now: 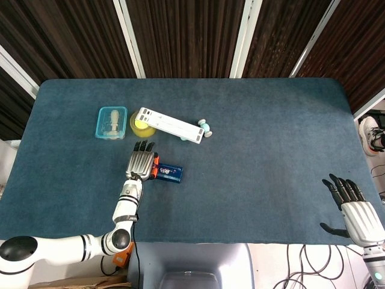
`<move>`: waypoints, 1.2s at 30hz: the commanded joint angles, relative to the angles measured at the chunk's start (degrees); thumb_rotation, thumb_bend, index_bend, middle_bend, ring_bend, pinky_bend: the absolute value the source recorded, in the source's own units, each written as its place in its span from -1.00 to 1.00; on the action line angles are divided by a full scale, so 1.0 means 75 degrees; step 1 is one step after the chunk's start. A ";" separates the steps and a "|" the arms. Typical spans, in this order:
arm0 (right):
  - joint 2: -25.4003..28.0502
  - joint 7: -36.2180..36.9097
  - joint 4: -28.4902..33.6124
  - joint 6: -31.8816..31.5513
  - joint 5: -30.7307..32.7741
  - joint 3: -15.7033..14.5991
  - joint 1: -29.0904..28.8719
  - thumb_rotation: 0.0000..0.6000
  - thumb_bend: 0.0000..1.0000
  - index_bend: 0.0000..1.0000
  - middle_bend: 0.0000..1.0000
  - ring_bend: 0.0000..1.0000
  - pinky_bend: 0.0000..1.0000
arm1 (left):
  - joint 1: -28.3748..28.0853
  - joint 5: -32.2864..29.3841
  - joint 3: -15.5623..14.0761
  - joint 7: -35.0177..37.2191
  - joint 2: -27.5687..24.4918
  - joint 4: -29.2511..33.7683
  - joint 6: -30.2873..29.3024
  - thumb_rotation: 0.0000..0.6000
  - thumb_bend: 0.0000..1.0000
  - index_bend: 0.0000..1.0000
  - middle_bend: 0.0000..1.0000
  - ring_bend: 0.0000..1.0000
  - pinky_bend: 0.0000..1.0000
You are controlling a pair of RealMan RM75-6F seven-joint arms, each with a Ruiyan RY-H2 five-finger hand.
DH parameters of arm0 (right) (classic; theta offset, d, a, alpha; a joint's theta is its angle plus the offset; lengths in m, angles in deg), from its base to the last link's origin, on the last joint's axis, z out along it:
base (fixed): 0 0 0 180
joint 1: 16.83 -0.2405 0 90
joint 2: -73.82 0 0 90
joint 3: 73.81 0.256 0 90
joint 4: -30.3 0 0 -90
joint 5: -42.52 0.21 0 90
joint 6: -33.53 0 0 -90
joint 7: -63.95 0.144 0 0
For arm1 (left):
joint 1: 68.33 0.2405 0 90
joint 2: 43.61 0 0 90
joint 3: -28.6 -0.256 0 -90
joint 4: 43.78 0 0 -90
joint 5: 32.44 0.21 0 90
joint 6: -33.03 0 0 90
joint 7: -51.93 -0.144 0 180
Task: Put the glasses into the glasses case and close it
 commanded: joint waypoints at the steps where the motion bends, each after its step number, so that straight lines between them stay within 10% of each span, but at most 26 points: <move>1: -0.0001 -0.0002 0.0001 -0.0002 0.0009 0.0005 0.0001 1.00 -0.50 -1.00 -1.00 -1.00 -1.00 | -0.0022 0.0032 0.0007 0.0080 0.0027 -0.0077 0.0011 1.00 0.30 0.26 -0.76 -0.96 -0.85; 13: -0.0013 -0.0042 0.0010 0.0062 0.0108 0.0040 -0.0017 1.00 -0.50 -1.00 -1.00 -1.00 -1.00 | -0.0351 -0.0246 0.0036 0.0190 0.0241 -0.0833 0.0224 1.00 0.30 0.22 -0.75 -0.94 -0.85; 26: 0.0016 0.0014 0.0014 0.0032 0.0092 0.0040 -0.0001 1.00 -0.50 -1.00 -1.00 -1.00 -1.00 | -0.0426 0.0062 -0.0004 0.0681 0.0568 -0.1723 0.0138 1.00 -0.12 -0.65 -0.84 -0.95 -0.85; 36: 0.0002 -0.0040 0.0030 0.0020 0.0039 0.0015 0.0007 1.00 -0.50 -1.00 -1.00 -1.00 -1.00 | 0.0130 0.1114 -0.0316 0.1517 -0.0282 -0.0083 -0.0009 1.00 -0.16 -0.50 -0.88 -0.97 -0.85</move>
